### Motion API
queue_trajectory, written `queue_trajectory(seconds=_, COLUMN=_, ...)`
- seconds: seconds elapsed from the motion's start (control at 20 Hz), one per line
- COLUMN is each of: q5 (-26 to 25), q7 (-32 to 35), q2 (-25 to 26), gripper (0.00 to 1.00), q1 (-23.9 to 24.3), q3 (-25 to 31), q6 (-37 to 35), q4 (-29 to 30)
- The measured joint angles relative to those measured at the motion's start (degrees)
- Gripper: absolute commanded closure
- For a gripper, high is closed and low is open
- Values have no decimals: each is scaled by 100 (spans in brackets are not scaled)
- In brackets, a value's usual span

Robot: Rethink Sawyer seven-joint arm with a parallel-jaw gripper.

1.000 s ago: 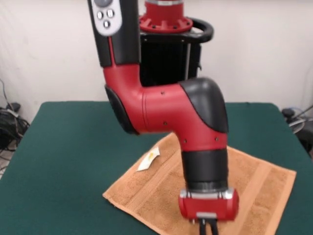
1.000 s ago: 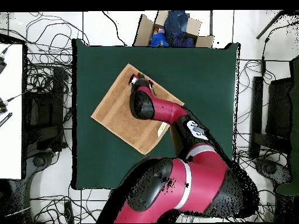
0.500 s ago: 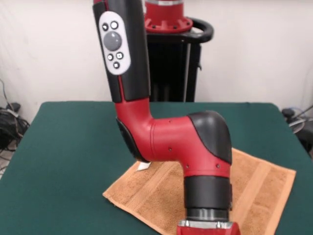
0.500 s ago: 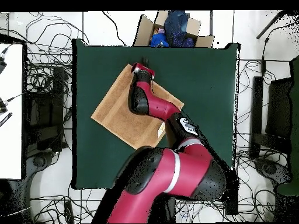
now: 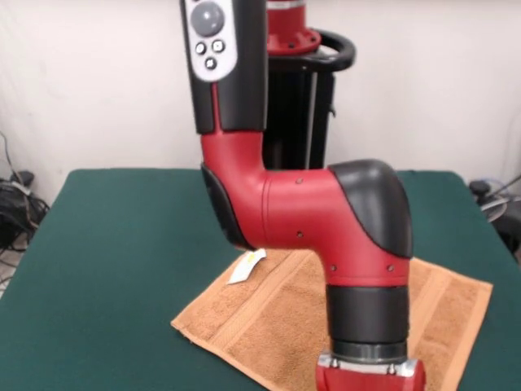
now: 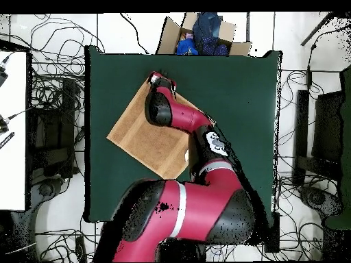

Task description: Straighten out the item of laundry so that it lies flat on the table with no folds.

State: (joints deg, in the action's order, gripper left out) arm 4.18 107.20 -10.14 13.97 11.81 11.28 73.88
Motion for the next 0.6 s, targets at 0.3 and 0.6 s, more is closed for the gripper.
queue_trajectory(seconds=0.3, q5=1, q7=0, q2=-349, gripper=100, q1=-254, q3=-358, q6=468, q4=491)
queue_trajectory(seconds=0.6, q5=82, q7=0, q2=-701, gripper=100, q1=-568, q3=-743, q6=1322, q4=1063)
